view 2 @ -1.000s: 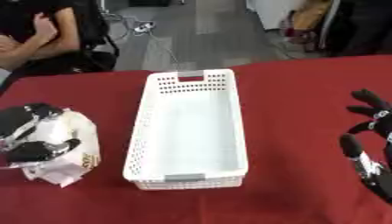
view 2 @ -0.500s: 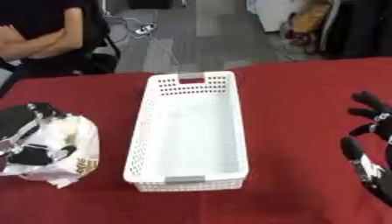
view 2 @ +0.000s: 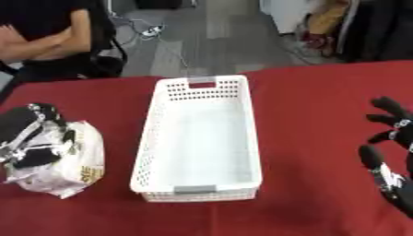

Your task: Pick up objects on the table and place them in the box.

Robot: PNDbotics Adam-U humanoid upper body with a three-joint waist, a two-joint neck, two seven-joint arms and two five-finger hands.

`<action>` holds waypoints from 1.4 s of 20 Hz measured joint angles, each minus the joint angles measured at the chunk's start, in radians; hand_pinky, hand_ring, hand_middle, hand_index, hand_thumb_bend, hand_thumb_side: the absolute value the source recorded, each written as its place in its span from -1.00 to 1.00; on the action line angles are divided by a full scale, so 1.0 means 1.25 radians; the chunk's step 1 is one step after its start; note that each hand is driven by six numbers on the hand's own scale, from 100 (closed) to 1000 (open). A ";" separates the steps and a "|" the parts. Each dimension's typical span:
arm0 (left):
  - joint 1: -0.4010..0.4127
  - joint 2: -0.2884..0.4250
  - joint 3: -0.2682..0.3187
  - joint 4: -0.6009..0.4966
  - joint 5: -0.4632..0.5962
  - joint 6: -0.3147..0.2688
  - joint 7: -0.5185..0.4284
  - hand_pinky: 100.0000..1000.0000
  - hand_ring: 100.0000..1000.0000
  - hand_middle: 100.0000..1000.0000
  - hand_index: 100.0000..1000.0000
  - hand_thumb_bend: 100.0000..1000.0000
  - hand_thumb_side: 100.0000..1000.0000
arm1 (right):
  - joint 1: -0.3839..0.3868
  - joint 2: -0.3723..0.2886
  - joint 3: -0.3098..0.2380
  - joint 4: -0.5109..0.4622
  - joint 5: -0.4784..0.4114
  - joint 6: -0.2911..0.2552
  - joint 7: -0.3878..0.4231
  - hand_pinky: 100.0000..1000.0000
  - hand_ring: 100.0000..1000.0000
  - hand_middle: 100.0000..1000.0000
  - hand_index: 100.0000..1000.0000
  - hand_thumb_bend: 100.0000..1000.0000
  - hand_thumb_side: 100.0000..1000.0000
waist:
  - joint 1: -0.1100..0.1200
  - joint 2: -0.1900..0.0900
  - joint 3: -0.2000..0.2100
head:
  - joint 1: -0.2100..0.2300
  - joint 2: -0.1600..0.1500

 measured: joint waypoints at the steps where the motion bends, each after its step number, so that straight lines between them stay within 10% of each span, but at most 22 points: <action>1: -0.001 0.000 -0.002 0.001 0.002 0.000 0.000 -1.00 -1.00 -0.96 -0.92 -1.00 -0.50 | 0.000 0.000 0.000 0.000 0.000 0.000 0.000 0.00 0.55 0.75 1.00 -0.08 0.84 | 0.000 0.000 0.000 | 0.000 0.000; 28: -0.006 0.000 -0.002 0.001 0.001 0.017 -0.007 -1.00 -1.00 -0.99 -0.93 -1.00 -0.50 | 0.000 0.000 0.000 0.000 0.000 0.000 0.000 0.00 0.55 0.74 1.00 -0.08 0.84 | -0.001 0.001 0.000 | 0.000 0.000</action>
